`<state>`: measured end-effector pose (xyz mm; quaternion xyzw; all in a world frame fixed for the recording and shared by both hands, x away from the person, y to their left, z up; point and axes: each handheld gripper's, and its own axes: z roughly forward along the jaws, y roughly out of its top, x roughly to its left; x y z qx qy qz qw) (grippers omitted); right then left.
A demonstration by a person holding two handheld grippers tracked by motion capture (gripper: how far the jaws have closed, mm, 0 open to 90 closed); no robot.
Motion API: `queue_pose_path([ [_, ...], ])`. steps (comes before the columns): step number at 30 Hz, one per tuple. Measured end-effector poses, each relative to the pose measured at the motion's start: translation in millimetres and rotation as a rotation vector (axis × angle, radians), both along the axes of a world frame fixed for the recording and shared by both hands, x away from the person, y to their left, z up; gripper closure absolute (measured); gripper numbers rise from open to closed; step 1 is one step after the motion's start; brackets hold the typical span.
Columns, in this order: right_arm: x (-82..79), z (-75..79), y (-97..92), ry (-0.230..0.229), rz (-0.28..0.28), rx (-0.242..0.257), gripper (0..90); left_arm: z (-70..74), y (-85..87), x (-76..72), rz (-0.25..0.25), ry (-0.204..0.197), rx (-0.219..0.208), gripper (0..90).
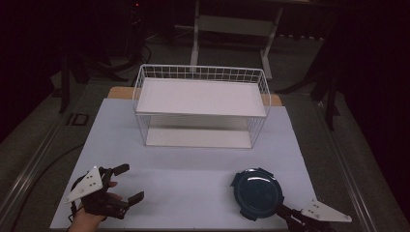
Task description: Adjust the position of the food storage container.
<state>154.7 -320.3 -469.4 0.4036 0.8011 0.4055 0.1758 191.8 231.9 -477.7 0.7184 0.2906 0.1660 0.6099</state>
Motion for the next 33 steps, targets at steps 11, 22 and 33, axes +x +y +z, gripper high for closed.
queue_pose_path([
  [11, -2.5, -19.5, -12.7, 0.111, 0.031, -0.017, 90.0, -0.3, -1.0, 0.5, -0.004, -0.001, 0.008, 0.0],
  [22, 5.8, -25.2, -17.8, 0.110, 0.007, 0.013, 90.0, -0.3, -1.0, 0.6, -0.004, -0.001, 0.008, 0.0],
  [33, 24.1, -25.7, -27.3, 0.087, -0.038, 0.006, 90.0, -0.6, -1.8, 1.0, -0.005, 0.002, 0.010, 0.0],
])
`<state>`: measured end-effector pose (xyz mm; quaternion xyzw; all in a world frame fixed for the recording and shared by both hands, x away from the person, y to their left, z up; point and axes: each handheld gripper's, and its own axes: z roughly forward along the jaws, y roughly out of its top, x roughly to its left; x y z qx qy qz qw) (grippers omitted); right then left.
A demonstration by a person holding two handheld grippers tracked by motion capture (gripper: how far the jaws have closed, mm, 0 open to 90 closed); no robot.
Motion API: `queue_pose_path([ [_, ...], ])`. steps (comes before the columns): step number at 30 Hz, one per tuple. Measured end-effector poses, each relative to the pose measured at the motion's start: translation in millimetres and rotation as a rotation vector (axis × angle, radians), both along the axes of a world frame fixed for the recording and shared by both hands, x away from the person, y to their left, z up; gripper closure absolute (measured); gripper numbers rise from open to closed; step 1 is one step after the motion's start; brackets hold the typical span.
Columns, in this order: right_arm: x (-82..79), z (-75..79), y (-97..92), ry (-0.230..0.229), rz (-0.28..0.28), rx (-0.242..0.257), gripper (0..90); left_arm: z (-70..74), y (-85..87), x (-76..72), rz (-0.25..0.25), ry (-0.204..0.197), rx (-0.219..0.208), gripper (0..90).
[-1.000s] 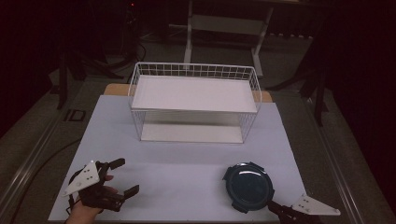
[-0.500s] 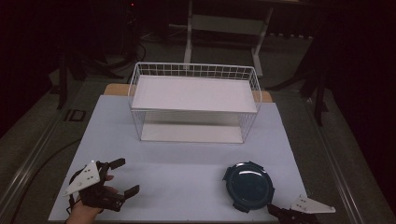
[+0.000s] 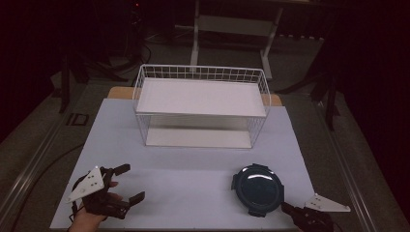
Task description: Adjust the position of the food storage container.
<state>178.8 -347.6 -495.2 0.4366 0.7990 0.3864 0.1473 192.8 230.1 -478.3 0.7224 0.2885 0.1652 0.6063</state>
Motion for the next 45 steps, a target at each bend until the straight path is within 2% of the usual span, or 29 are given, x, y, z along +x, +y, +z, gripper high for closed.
queue_pose_path([
  [4, 7.5, -0.6, -3.4, 0.006, -0.010, 0.013, 90.0, -0.1, -0.1, 0.3, 0.000, 0.000, -0.001, 0.0],
  [11, 18.0, -0.3, -4.7, 0.000, -0.020, -0.003, 90.0, -0.4, -1.1, 0.6, -0.002, 0.002, 0.006, 0.0],
  [18, 18.5, 1.1, -7.6, 0.003, -0.006, 0.006, 90.0, -0.3, -1.3, 0.0, -0.002, -0.002, 0.012, 0.0],
  [20, 18.2, 3.3, -10.8, -0.011, -0.021, -0.008, 90.0, -0.4, -1.2, 0.6, -0.003, 0.001, 0.010, 0.0],
  [23, 23.5, 4.3, -14.9, -0.019, -0.047, -0.002, 90.0, -0.3, -1.7, 0.4, -0.005, -0.001, 0.012, 0.0],
  [28, 35.1, 0.7, -12.9, -0.006, -0.048, -0.007, 90.0, -0.3, -1.4, 0.1, -0.004, 0.002, 0.011, 0.0],
  [34, 40.6, 0.8, -9.1, -0.015, -0.068, -0.011, 90.0, -0.8, -2.9, 0.7, -0.008, 0.004, 0.013, 0.0],
  [36, 41.8, 1.2, -7.0, -0.012, -0.058, -0.015, 90.0, -0.6, -3.3, 0.2, -0.012, 0.002, 0.019, 0.0],
  [38, 43.7, 0.5, -4.3, -0.002, -0.048, 0.010, 90.0, -0.6, -3.3, 0.1, -0.010, 0.002, 0.019, 0.0],
  [45, 47.7, 0.7, 14.2, 0.001, 0.002, 0.002, 90.0, -0.8, -4.0, 0.0, -0.013, 0.005, 0.016, 0.0],
])
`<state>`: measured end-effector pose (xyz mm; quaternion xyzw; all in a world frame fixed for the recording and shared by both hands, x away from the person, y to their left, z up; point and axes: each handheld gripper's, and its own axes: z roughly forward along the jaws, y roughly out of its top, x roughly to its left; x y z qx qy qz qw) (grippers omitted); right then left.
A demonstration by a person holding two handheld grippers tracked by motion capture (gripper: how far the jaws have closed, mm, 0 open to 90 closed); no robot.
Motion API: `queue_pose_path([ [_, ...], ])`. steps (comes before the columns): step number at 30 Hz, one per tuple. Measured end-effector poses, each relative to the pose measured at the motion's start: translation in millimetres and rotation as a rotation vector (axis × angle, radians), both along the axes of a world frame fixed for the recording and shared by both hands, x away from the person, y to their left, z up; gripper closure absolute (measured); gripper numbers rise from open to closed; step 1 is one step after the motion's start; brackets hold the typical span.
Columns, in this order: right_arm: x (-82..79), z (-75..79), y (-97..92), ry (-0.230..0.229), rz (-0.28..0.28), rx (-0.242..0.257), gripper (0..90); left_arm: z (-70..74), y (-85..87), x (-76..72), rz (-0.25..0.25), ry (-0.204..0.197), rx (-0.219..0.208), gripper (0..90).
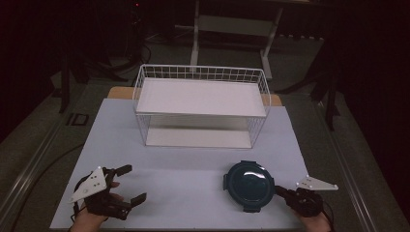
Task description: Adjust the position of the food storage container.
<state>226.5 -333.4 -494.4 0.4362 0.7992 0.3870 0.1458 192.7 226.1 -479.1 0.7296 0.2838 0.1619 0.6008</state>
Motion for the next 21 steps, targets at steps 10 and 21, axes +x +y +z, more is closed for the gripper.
queue_pose_path([
  [10, 10.9, -0.8, 27.0, 0.004, 0.060, 0.013, 90.0, -0.7, -1.2, 0.2, -0.005, 0.004, 0.000, 0.0],
  [21, 23.3, -0.5, 54.1, 0.004, 0.120, 0.007, 90.0, -1.0, -1.9, -0.1, -0.009, 0.007, 0.004, 0.0],
])
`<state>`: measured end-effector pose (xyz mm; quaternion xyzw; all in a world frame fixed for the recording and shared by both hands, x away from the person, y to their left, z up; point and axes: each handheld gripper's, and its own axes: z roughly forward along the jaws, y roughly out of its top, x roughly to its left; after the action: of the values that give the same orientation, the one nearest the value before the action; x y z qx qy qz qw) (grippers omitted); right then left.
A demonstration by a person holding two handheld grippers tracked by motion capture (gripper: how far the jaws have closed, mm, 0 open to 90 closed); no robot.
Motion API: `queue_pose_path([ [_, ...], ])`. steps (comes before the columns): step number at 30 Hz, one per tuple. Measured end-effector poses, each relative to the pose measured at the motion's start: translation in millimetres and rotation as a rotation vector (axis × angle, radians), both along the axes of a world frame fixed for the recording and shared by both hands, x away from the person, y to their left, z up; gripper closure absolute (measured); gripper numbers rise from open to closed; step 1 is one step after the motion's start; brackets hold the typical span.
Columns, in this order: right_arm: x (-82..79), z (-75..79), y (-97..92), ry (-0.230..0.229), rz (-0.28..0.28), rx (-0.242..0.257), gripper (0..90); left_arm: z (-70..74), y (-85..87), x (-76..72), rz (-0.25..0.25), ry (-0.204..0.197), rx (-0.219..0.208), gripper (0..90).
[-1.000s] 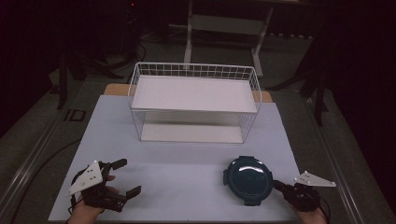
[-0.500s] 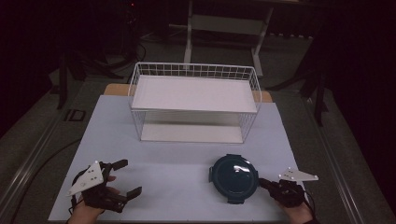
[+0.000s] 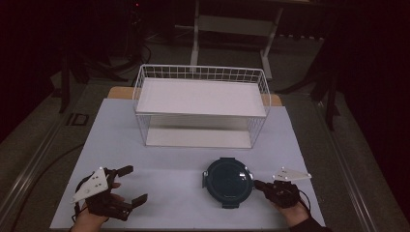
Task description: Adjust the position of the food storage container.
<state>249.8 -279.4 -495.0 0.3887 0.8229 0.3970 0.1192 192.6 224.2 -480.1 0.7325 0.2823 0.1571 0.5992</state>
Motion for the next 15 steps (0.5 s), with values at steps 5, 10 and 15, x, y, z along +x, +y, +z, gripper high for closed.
queue_pose_path([
  [5, 4.9, 0.0, 9.4, -0.001, 0.024, -0.001, 90.0, -0.3, 0.1, 0.2, -0.001, 0.002, -0.002, 0.0],
  [10, 6.6, 0.0, 16.2, 0.003, 0.043, 0.001, 90.0, -0.4, -0.3, -0.1, -0.003, 0.002, 0.001, 0.0],
  [15, 7.6, -0.1, 23.0, 0.003, 0.051, 0.000, 90.0, -0.6, -0.7, 0.2, -0.004, 0.003, 0.000, 0.0],
])
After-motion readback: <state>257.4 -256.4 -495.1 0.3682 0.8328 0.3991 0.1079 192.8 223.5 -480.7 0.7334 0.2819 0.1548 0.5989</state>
